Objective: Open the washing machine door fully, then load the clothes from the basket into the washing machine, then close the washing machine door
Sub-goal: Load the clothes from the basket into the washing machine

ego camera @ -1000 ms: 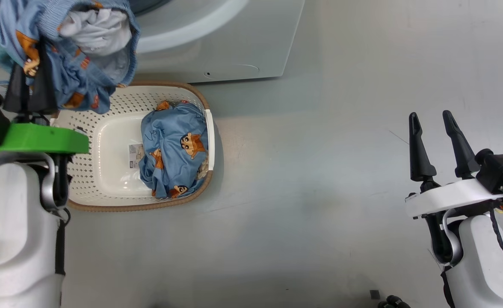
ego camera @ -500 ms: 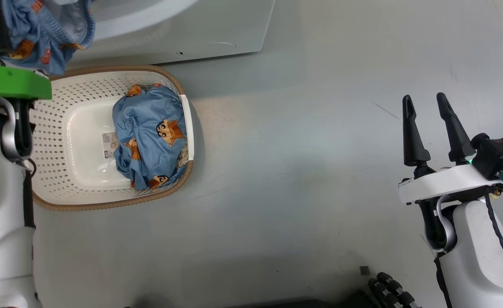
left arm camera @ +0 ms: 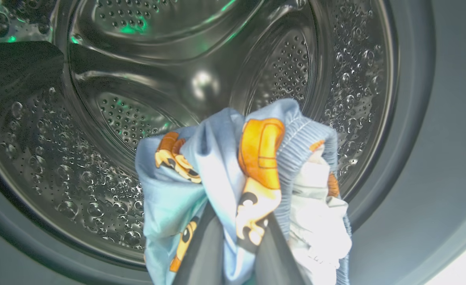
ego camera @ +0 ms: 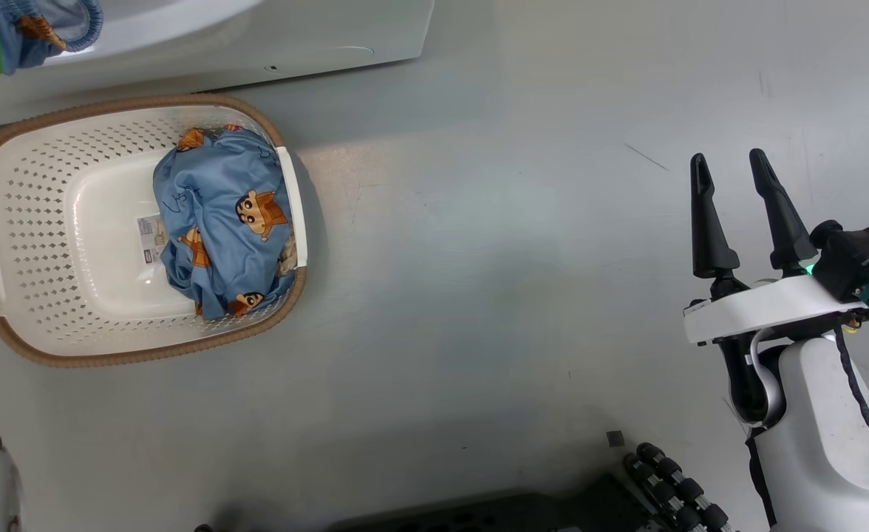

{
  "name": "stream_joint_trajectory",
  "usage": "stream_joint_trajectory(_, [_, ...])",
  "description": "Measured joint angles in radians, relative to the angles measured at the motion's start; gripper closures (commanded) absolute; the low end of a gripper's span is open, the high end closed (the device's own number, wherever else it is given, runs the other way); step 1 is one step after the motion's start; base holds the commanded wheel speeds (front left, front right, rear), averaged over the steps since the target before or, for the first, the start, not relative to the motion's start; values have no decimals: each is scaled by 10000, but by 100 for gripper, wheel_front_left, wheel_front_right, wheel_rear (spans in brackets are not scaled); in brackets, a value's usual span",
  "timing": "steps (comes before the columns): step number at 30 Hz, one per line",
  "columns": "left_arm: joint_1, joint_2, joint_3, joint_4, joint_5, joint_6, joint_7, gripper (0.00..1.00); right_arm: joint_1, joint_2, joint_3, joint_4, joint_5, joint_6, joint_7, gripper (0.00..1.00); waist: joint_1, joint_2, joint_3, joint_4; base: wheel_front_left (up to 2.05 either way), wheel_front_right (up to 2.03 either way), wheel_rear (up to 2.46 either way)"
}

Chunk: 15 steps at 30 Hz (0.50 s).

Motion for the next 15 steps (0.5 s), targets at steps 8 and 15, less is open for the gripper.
stream_joint_trajectory(8, [-863,21,-142,809,-201,-12,809,100,-206,15,35,-8,2,0,0,0,0,0,398,-124,0,0,0])
stream_joint_trajectory(15, [-1530,314,-123,1406,-543,-46,1559,100,-269,38,207,6,21,0,0,0,0,0,803,-223,0,0,0])
